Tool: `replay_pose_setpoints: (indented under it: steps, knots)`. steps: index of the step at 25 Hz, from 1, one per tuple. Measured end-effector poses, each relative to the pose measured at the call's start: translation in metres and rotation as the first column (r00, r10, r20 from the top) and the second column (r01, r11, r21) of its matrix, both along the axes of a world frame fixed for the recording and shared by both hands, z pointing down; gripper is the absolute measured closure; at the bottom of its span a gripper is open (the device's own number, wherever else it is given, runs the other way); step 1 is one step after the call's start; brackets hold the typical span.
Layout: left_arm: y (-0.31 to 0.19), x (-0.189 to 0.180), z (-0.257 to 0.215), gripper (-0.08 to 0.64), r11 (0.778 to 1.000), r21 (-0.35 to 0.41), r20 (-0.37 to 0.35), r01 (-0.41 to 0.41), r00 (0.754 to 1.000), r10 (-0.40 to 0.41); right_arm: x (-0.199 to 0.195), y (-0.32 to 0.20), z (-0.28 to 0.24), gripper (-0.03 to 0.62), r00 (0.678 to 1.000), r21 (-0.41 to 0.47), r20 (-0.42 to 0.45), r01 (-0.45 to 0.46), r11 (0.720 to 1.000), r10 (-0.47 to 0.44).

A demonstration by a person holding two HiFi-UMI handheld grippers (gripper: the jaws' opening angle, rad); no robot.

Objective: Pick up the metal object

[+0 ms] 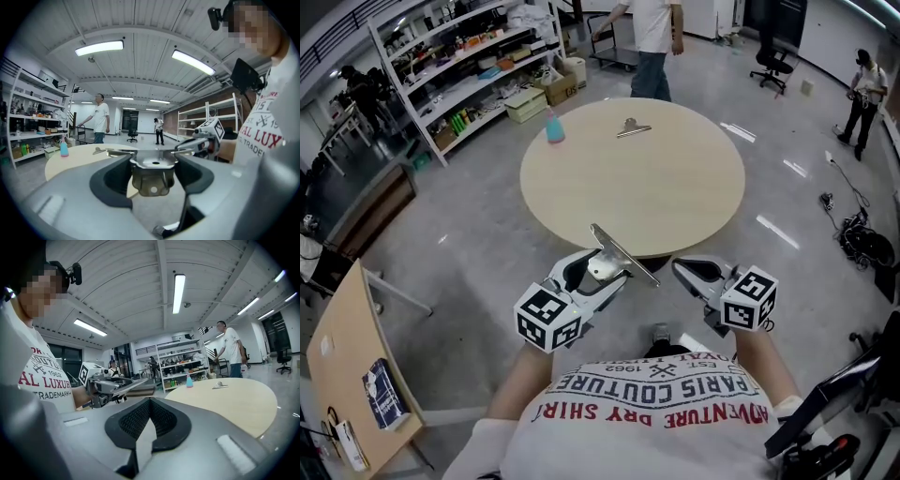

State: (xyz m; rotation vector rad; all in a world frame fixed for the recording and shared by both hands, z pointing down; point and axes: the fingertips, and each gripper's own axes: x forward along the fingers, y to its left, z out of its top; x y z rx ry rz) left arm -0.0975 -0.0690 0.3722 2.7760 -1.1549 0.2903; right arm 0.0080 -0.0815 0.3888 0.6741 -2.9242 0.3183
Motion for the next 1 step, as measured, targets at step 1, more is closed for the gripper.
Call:
replay_pose_setpoints:
  steps: [1]
  knots:
    - [0.0010,0.0000,-0.0010,0.276,1.000,0.001,0.000,-0.001,1.000,0.001,0.0001,0.0013,-0.0014,0.591,1.000,0.002,0.000,0.000,1.000,0.000]
